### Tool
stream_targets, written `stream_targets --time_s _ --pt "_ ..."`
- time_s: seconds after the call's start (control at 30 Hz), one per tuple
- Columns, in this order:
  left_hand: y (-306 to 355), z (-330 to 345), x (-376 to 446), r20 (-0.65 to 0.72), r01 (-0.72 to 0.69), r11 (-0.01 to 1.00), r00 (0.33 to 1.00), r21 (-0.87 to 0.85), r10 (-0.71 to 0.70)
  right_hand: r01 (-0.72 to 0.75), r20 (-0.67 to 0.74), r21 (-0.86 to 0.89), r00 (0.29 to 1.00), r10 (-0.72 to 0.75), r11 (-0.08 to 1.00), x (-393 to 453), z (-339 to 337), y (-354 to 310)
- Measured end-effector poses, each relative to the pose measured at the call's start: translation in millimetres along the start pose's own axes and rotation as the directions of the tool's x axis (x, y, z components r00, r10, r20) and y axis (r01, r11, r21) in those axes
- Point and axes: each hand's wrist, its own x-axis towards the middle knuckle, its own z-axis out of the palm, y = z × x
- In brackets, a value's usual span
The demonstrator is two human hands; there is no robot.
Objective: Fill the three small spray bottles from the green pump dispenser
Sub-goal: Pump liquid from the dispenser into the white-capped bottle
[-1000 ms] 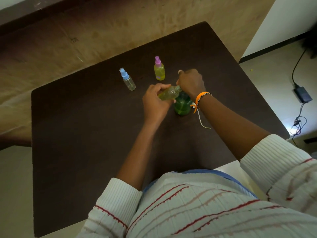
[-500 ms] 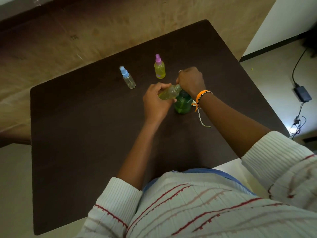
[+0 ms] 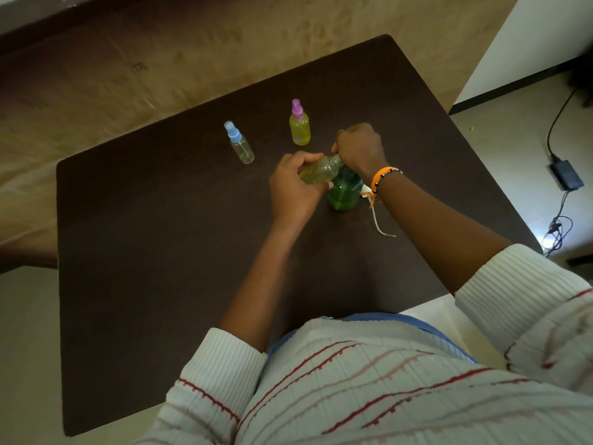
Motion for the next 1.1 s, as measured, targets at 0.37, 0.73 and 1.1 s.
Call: stream_targets --time_s 0.37,0.73,1.1 --pt "0.0 -3.5 0.1 0.0 -0.004 1.0 1.0 -0.018 0.004 -0.05 0.103 -0.018 0.993 0.052 0.999 -3.2 -3.9 -8.6" --pt "-1.2 -1.7 -0.2 0.007 0.002 1.0 1.0 0.009 -0.002 0.003 -0.016 -0.007 1.0 -0.003 1.0 -4.8 -0.6 -2.8" --pt "3.0 -5.7 0.1 0.005 -0.057 0.997 0.998 0.055 0.056 -0.035 0.038 0.017 0.999 0.034 0.999 -7.9 -2.8 -5.9"
